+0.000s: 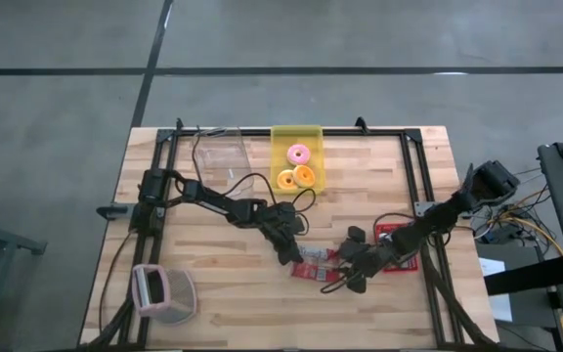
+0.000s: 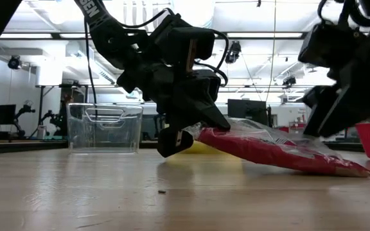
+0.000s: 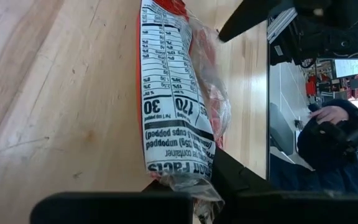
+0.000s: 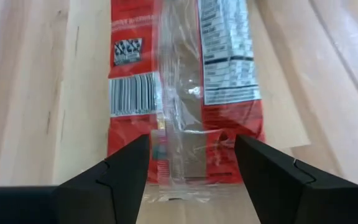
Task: Pick & Place Food Item
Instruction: Put the red popcorn bag into the transparent bin
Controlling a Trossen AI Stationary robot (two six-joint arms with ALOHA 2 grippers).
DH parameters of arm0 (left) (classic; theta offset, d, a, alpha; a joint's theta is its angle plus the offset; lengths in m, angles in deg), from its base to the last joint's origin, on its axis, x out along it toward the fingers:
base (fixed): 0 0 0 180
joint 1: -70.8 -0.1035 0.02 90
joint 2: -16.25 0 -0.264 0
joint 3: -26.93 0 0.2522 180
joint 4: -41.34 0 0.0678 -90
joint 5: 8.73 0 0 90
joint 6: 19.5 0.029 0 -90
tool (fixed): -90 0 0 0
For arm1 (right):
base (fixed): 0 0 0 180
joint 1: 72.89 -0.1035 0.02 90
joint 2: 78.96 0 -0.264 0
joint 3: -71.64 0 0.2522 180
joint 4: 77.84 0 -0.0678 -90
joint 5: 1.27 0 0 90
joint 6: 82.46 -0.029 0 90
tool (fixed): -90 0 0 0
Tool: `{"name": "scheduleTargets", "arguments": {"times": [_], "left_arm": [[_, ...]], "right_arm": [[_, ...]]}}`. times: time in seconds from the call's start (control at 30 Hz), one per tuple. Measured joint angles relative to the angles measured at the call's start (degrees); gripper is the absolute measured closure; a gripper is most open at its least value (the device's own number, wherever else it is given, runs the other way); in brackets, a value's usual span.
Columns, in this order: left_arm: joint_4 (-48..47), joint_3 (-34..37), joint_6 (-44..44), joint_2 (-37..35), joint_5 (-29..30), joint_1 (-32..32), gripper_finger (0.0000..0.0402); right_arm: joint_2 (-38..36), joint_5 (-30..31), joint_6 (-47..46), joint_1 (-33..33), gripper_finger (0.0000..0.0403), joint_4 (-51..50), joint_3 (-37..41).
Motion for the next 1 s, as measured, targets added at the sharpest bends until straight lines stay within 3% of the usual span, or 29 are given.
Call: {"name": "scheduleTargets", "arguments": {"times": [0.47,0.77,1.0], "left_arm": [[0.00,0.00,-0.07,0.00,-0.03,0.00,0.0385],[-0.02,0.00,-0.18,0.00,-0.07,0.00,0.0385],[0.05,0.00,0.02,0.00,-0.04,0.00,0.0385]], "right_arm": [[-20.13,-0.15,0.03,-0.16,0.0170,-13.32,-0.05],[-34.78,-0.22,2.29,-2.20,0.0170,-15.50,0.06],[-40.66,-0.14,6.86,-3.72,0.0170,-15.51,1.03]]}}
